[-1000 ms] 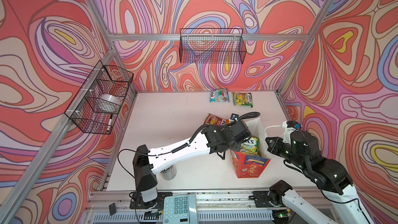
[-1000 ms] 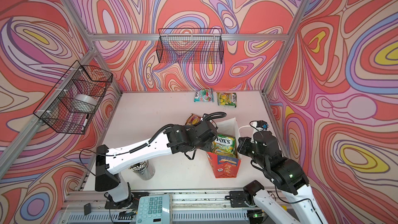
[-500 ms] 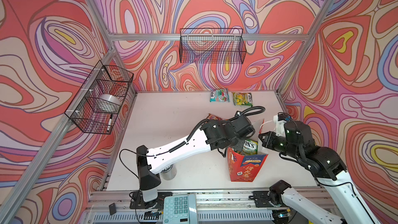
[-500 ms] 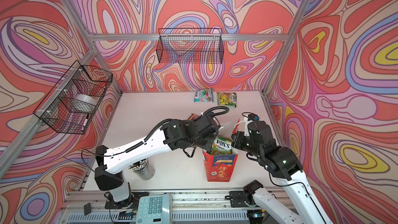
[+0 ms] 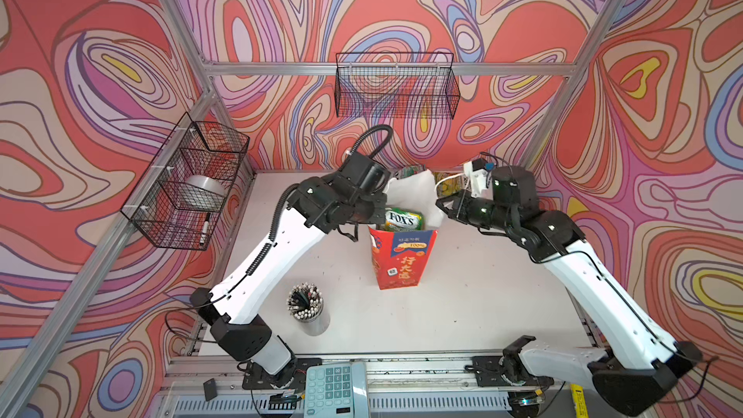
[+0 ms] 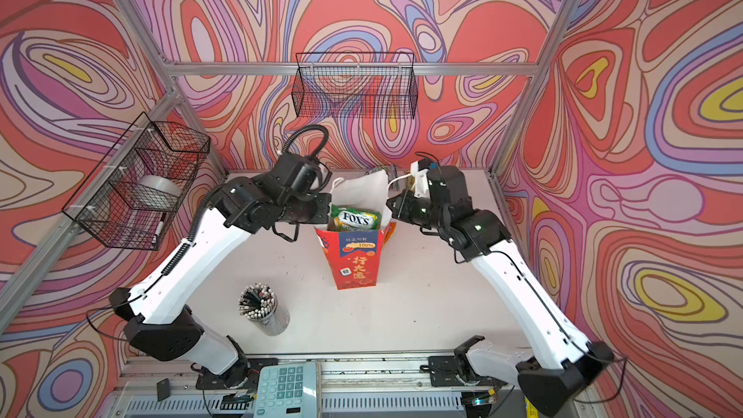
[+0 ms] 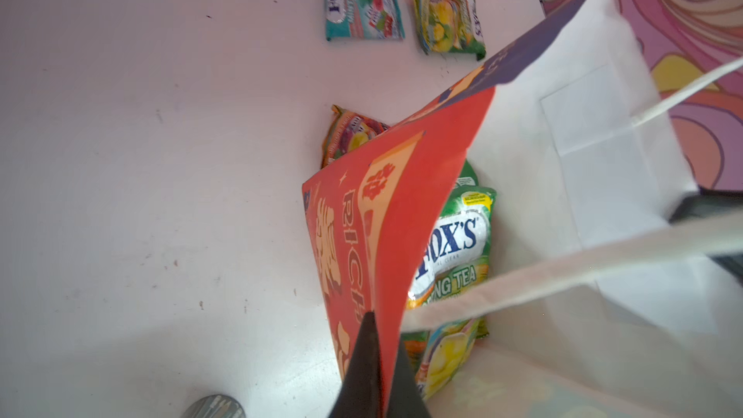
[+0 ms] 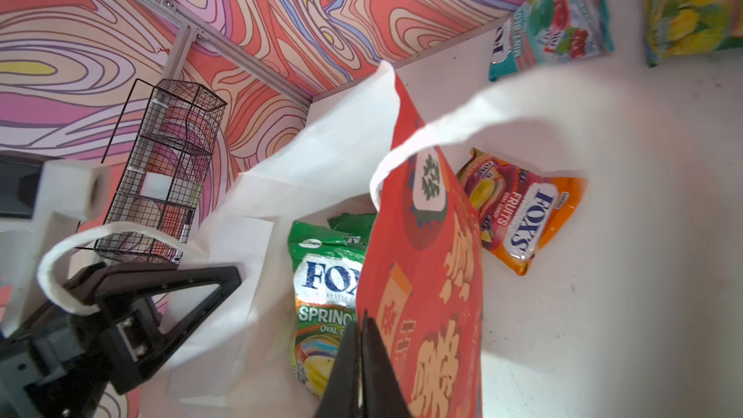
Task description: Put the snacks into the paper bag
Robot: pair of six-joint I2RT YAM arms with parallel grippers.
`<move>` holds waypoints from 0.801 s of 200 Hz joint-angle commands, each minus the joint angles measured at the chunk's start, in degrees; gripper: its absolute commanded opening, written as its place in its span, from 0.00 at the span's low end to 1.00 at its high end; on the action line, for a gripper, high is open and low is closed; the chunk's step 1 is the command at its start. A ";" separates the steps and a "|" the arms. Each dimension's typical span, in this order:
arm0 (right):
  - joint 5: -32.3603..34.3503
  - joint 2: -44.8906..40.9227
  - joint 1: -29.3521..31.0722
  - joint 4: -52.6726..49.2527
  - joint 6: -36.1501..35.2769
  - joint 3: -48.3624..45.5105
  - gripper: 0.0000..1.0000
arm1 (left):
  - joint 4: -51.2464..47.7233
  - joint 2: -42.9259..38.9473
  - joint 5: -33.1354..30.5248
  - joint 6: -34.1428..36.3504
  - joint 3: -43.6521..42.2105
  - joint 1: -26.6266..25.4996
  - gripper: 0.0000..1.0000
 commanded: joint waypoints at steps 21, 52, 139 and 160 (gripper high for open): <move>-1.13 12.47 4.57 12.22 1.21 8.16 0.00 | 2.28 -4.55 -2.26 5.56 -4.89 9.86 0.00; -4.17 22.10 5.12 16.74 3.67 11.59 0.00 | 8.83 -5.28 -0.69 7.48 -14.37 18.32 0.00; 2.07 25.45 10.96 21.13 6.42 7.97 0.10 | 7.09 -2.02 8.89 6.78 -19.14 22.08 0.00; 3.82 24.30 11.93 18.18 5.63 9.96 0.37 | 8.08 -3.25 6.83 8.42 -20.19 22.08 0.00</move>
